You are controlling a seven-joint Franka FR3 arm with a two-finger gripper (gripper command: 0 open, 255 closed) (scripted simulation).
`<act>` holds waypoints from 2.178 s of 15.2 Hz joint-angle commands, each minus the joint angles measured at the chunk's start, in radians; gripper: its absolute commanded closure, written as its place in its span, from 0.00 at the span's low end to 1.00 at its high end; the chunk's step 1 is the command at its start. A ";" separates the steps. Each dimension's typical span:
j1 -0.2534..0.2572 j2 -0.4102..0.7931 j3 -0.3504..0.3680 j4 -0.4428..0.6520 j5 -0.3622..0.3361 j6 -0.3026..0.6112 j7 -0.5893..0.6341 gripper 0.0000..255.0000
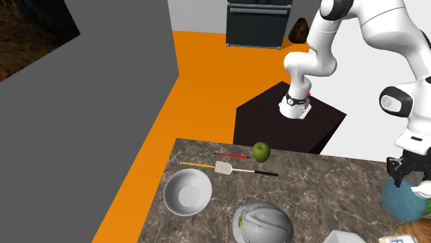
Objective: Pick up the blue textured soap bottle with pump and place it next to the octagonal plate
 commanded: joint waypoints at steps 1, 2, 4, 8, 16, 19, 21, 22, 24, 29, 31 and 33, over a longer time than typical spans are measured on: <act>0.005 0.017 -0.001 -0.009 -0.014 0.026 0.010 1.00; 0.006 0.026 -0.003 -0.013 -0.020 0.039 0.013 1.00; 0.010 0.045 -0.006 -0.023 -0.032 0.065 0.019 1.00; 0.018 0.079 -0.015 -0.037 -0.057 0.110 0.033 1.00; 0.018 0.078 -0.015 -0.036 -0.057 0.109 0.032 0.00; 0.018 0.078 -0.015 -0.037 -0.057 0.109 0.032 0.00; 0.018 0.079 -0.015 -0.037 -0.057 0.110 0.033 0.00; 0.004 0.042 -0.002 -0.046 -0.024 0.084 0.009 0.00; -0.019 -0.032 0.014 -0.059 0.041 0.029 -0.036 0.00; -0.022 -0.061 0.014 -0.062 0.065 0.007 -0.053 0.00; -0.022 -0.061 0.014 -0.062 0.065 0.006 -0.053 0.00; -0.022 -0.061 0.014 -0.062 0.065 0.006 -0.053 0.00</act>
